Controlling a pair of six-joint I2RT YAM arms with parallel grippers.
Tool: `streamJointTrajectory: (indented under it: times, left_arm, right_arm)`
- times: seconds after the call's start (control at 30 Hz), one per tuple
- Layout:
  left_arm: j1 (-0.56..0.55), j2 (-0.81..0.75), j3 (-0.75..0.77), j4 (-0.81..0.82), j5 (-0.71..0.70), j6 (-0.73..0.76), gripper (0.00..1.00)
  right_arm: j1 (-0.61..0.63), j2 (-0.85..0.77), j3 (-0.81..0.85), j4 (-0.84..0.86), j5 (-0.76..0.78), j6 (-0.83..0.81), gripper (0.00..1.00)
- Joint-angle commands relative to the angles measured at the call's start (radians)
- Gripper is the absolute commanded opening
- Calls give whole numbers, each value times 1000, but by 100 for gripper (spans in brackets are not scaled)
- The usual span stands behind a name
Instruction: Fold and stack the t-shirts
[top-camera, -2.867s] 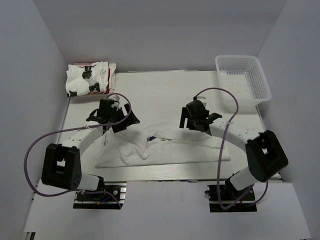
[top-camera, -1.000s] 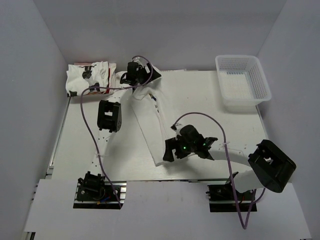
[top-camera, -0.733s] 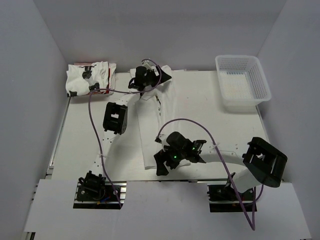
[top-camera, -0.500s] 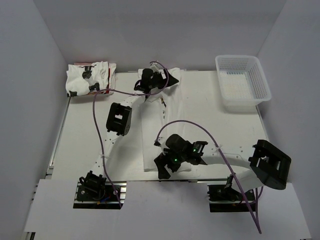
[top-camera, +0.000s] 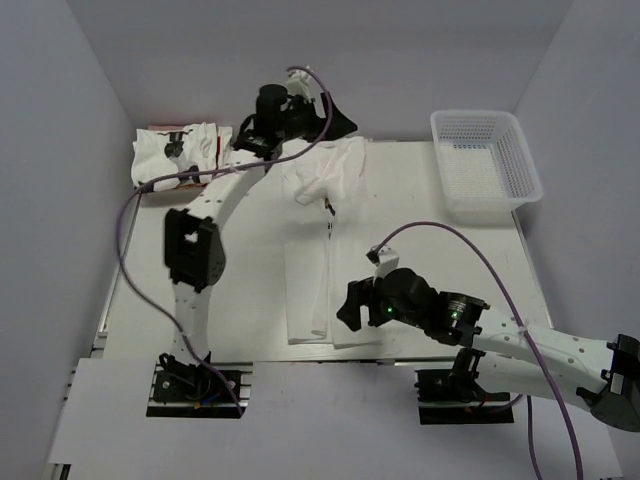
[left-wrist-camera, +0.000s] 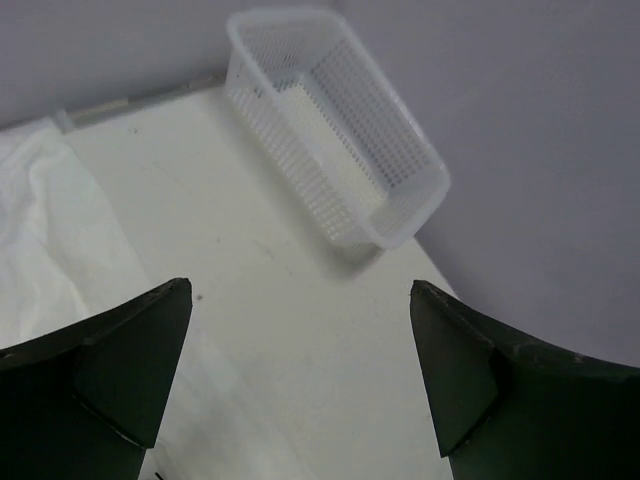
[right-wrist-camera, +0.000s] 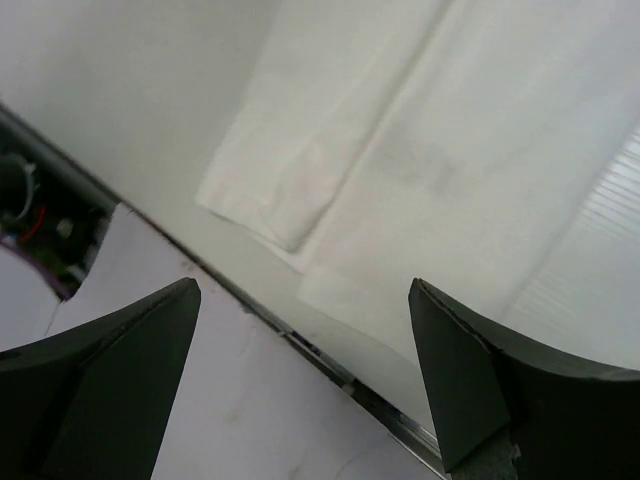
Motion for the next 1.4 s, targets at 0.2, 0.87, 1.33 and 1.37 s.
streamJointTrajectory:
  times: [0.2,0.87,1.33,1.37]
  left_arm:
    - [-40,-869,-1160,-107,-234,-43,100]
    - [-277,-1034,-1723,-290,-195,-226,82]
    - [-305,-930,-1701,-244,-240,-215,0]
    - [-305,-940,-1692,-244,-240,-215,0]
  right_arm:
    - [-48,-20,-67,-228,220,261,90]
    - [-113,127,-199,-72,-52,302,90]
    - [-136,158,-189,-99,-61,308,14]
    - [-136,153,-181,-101,-49,307,11]
